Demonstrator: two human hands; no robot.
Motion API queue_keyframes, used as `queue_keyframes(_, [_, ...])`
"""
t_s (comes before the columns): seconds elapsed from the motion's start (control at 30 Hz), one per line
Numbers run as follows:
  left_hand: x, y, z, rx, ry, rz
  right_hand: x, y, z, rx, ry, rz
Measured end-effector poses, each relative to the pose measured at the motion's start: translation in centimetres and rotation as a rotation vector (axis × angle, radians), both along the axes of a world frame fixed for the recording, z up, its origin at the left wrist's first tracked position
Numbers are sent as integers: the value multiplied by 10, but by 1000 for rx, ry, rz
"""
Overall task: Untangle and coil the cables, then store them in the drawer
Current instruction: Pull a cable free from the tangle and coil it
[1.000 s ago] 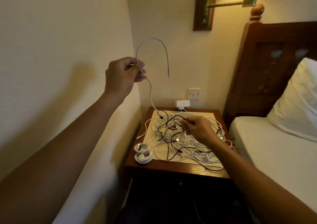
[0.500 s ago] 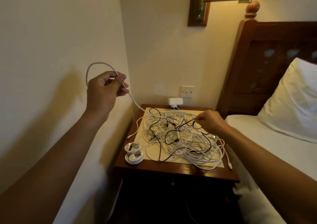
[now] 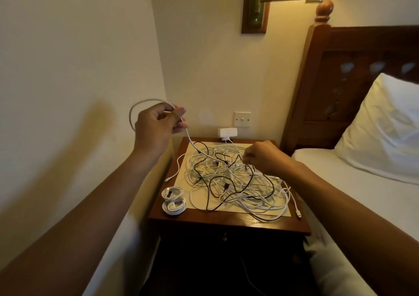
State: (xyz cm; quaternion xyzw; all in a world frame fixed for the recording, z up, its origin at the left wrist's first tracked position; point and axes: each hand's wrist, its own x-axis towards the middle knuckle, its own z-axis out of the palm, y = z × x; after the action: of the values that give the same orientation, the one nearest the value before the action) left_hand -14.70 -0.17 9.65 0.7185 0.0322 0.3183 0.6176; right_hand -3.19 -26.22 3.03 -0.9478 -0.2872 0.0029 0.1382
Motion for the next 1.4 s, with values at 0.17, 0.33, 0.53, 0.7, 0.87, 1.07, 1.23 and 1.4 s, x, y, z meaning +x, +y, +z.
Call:
queue_keyframes(0.17, [9, -11, -10, -64, 37, -27, -20, 11, 0, -80, 84, 174])
queue_keyframes(0.33, [15, -13, -10, -98, 40, -43, -20, 20, -47, -407, -25, 181])
queue_keyframes(0.53, [22, 2, -29, -77, 128, -41, -5, 19, -63, -441, -59, 115])
queue_keyframes(0.7, [37, 5, -54, -52, 201, 22, -11, 19, 3, 186, 62, 35])
queue_keyframes(0.87, [52, 4, -64, -142, 226, 21, -23, 4, 65, 439, 235, 77])
queue_keyframes(1.07, [52, 17, -64, -181, 197, 65, -30, -18, 110, 773, 321, 128])
queue_keyframes(1.23, [41, 27, -68, -139, 231, 135, -22, -32, 119, 927, 191, 81])
queue_keyframes(1.4, [30, 24, -54, -33, 194, 145, -1, -32, 84, 760, 58, -22])
